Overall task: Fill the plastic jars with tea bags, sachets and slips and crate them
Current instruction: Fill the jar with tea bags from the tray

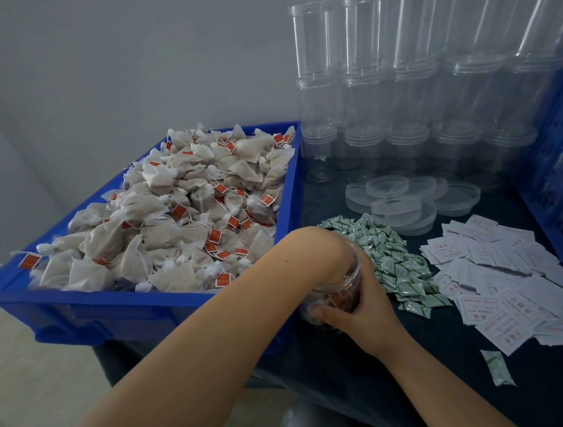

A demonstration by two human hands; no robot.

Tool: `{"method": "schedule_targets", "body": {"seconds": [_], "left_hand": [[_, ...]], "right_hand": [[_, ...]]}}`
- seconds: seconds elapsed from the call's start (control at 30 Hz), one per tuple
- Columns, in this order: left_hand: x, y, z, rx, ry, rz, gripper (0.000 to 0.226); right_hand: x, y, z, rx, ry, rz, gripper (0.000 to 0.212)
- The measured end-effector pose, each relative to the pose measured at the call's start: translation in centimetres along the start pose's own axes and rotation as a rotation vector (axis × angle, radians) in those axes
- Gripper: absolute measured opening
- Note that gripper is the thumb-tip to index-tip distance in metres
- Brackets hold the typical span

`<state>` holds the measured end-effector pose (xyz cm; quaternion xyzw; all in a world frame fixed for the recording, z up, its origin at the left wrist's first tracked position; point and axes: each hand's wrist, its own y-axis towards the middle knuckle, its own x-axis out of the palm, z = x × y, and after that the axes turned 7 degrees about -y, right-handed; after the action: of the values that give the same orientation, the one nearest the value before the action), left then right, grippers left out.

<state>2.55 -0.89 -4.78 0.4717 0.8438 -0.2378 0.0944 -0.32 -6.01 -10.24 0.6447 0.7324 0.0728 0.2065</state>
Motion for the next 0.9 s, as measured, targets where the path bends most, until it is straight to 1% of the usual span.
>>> {"method": "schedule_targets", "body": {"seconds": [0.03, 0.07, 0.1, 0.13, 0.17, 0.2, 0.23, 0.3, 0.4, 0.47, 0.57, 0.63, 0.77, 0.8, 0.9], "left_hand": [[-0.6, 0.2, -2.5, 0.224, -0.093, 0.105, 0.081], [-1.7, 0.6, -5.0, 0.416, -0.290, 0.270, 0.064], [-1.5, 0.0, -7.7, 0.675, -0.457, 0.371, 0.052], [-0.9, -0.6, -10.4, 0.843, -0.539, 0.337, 0.046], [-0.4, -1.4, -11.9, 0.890, -0.531, 0.359, 0.042], [-0.2, -1.5, -12.6, 0.887, -0.564, 0.386, 0.037], [0.1, -1.9, -12.4, 0.884, -0.654, 0.407, 0.032], [1.0, -1.6, -12.6, 0.889, -0.771, 0.507, 0.026], [2.6, -1.4, -14.1, 0.837, -0.970, 0.669, 0.022], [3.8, -1.4, -14.5, 0.794, -1.031, 0.763, 0.021], [5.2, -0.2, -15.3, 0.689, -1.072, 0.816, 0.022], [6.2, 0.8, -16.1, 0.592, -1.048, 0.756, 0.027], [8.6, 3.0, -17.3, 0.478, -0.889, 0.386, 0.035], [9.1, 3.5, -17.3, 0.454, -0.847, 0.334, 0.034], [10.2, 4.6, -17.2, 0.398, -0.797, 0.329, 0.020]], "right_hand": [[0.0, 0.0, 0.0, 0.000, 0.001, -0.001, 0.095], [0.0, 0.0, 0.0, 0.001, 0.002, -0.004, 0.096], [-0.1, 0.0, 0.0, 0.003, 0.004, -0.008, 0.095], [-0.1, 0.0, -0.1, 0.003, 0.006, -0.010, 0.095], [-0.1, 0.0, -0.1, 0.000, 0.007, -0.011, 0.093], [-0.1, 0.0, -0.3, -0.004, 0.009, -0.013, 0.092], [-0.1, 0.1, -0.4, -0.007, 0.015, -0.018, 0.091], [-0.1, 0.0, -0.5, -0.006, 0.032, -0.029, 0.090], [-0.1, -0.2, -0.3, 0.009, 0.049, -0.035, 0.092], [-0.1, -0.3, -0.4, 0.019, 0.036, -0.030, 0.092], [-0.1, -0.3, -0.4, 0.011, 0.029, -0.018, 0.093], [0.0, -0.3, -0.4, 0.010, 0.029, -0.018, 0.092], [-0.1, -0.4, -0.4, -0.003, -0.001, -0.008, 0.088], [-0.1, -0.3, -0.4, -0.006, -0.007, -0.005, 0.089], [-0.1, -0.2, -0.3, -0.005, -0.015, -0.008, 0.088]]}}
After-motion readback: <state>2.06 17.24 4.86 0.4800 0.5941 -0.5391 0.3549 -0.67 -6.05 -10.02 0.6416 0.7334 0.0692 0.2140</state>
